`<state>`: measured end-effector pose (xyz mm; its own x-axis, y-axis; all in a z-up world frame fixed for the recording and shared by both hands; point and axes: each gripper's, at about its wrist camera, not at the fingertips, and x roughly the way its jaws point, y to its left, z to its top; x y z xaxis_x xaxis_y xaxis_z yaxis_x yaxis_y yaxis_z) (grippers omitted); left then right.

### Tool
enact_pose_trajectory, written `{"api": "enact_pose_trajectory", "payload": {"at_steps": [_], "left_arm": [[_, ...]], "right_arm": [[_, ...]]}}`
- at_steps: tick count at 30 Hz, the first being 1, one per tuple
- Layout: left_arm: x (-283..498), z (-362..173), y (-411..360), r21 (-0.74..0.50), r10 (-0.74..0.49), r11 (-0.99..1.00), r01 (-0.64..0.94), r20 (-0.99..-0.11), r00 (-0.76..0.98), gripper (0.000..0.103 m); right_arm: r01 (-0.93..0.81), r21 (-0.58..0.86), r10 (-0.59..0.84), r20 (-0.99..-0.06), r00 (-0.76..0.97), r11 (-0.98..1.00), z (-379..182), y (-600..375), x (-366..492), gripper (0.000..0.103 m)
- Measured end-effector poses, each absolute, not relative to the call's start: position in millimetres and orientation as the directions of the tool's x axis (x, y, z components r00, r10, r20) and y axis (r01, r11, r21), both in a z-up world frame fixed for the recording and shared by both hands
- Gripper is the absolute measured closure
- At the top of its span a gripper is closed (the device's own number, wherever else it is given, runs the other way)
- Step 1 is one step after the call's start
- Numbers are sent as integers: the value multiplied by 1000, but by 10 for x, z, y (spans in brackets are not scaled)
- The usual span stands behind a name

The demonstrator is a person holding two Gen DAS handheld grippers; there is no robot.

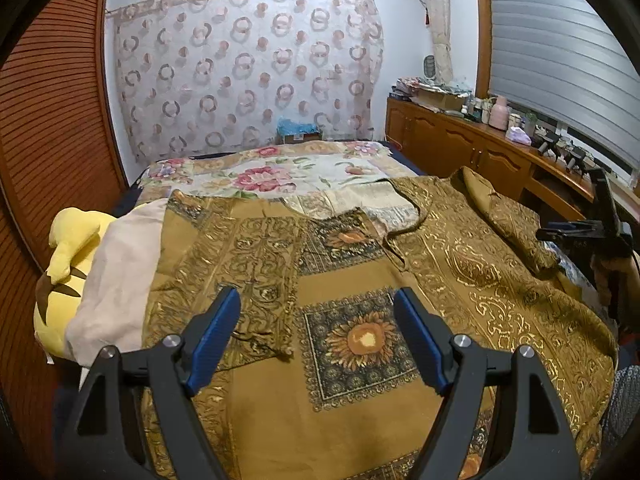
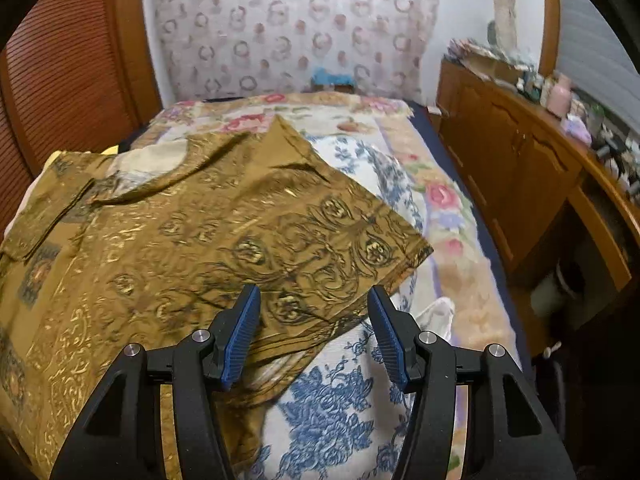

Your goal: Fold small clothes

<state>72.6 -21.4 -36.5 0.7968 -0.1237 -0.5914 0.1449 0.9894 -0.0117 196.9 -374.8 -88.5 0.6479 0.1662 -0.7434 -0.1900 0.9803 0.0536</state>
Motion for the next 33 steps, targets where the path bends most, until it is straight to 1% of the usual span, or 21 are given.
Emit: {"api": "enact_pose_trajectory", "payload": {"at_steps": [2,4,8,9,10,11,12,13,14,16,19,22,27,30,31,33], "left_arm": [[723,-378,-241,-10,-128,988,152,-595,793,24],[720,-394,-259,-11,-132,988,156,-597,791,24],[711,-415,-318,-6,-136,986,166,-601,787,24],[712,-417,-322,-6,-138,986,168,-601,787,24],[709,-420,-329,-7,-140,985,170,-601,787,24],[704,-422,-332,-8,-141,985,171,-600,787,24],[700,-426,-335,-8,-141,985,171,-600,787,24],[700,-425,-335,-9,-142,985,171,-600,787,24],[700,-426,-335,-10,-142,985,170,-601,787,24],[695,-427,-341,-9,-141,986,169,-601,786,24],[682,-430,-324,-11,-139,986,165,-600,788,24],[682,-429,-289,-17,-137,987,158,-598,789,24],[682,-418,-197,-30,-132,989,142,-594,794,24],[681,-421,-137,-41,-127,991,128,-594,795,24],[680,-423,-122,-42,-124,991,124,-594,794,24],[683,-426,-95,-40,-120,992,120,-595,794,24]], "right_arm": [[-162,39,134,-763,633,986,-959,-3777,2026,46],[-149,52,135,-774,619,987,-1023,-3810,2075,45],[-165,23,122,-772,624,986,-1021,-3767,2100,46],[-183,10,124,-770,625,983,-1017,-3739,2099,47],[-201,11,137,-770,623,980,-1009,-3724,2107,55],[-213,13,146,-770,621,977,-1000,-3696,2108,64],[-235,20,165,-769,617,972,-995,-3674,2101,71],[-253,26,181,-769,613,967,-991,-3644,2089,86],[-259,25,183,-770,611,966,-990,-3620,2082,94],[-273,14,185,-771,610,962,-977,-3547,2066,98],[-280,5,189,-748,636,960,-889,-3503,2049,99],[-302,8,218,-709,670,953,-687,-3410,2026,99],[-404,-5,305,-648,698,915,-293,-2946,1915,99],[-455,-12,343,-640,687,890,-205,-2628,1835,99],[-469,-9,356,-638,683,883,-197,-2547,1813,96],[-490,-1,378,-636,673,872,-202,-2425,1761,83]]}}
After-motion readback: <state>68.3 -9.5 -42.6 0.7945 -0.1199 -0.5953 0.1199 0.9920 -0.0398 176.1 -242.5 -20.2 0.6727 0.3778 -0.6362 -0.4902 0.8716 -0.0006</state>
